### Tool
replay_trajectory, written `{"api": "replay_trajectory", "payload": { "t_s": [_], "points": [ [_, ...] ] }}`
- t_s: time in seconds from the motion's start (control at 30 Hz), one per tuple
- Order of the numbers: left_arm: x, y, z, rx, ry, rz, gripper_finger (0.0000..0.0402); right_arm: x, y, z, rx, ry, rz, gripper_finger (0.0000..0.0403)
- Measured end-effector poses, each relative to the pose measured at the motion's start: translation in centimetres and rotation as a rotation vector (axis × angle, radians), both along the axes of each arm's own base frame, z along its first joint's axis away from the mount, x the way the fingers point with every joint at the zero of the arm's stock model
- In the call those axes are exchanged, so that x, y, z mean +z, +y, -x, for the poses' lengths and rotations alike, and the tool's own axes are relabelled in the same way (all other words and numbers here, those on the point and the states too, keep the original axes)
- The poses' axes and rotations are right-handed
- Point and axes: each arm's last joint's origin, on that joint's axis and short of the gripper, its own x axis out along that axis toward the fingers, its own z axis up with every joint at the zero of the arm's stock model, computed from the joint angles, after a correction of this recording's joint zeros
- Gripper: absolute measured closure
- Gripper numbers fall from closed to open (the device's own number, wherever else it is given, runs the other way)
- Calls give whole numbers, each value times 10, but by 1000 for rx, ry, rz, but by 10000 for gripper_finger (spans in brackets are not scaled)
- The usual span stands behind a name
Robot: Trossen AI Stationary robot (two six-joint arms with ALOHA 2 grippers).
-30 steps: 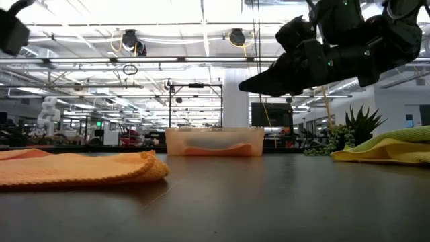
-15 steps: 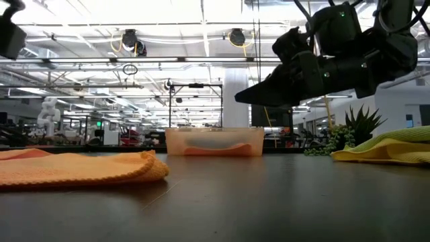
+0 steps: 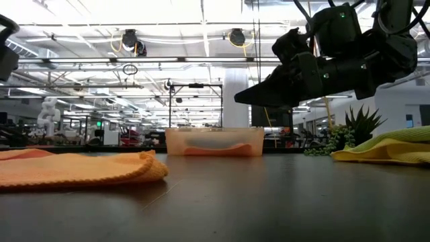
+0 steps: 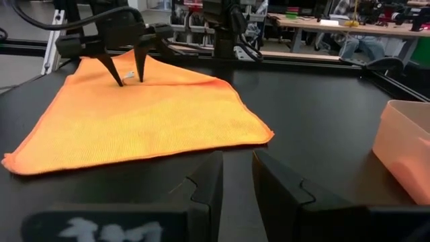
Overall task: Fold microfiber towels
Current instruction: Fold the orange towel
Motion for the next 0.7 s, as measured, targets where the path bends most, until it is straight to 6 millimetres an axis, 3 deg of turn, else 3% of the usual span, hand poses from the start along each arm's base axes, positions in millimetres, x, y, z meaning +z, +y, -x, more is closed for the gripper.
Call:
{"api": "replay_trajectory", "payload": {
  "t_s": [0.27, 0.47, 0.7],
  "points": [
    [14, 14, -5, -6, -9, 34, 386, 4, 0, -1, -5, -45, -46, 332],
    [34, 31, -9, -5, -45, 51, 394, 18, -5, -30, 88, -36, -144, 332],
    [45, 35, -11, -7, -122, 60, 389, 13, -15, -73, 63, 92, -163, 332]
  ]
}}
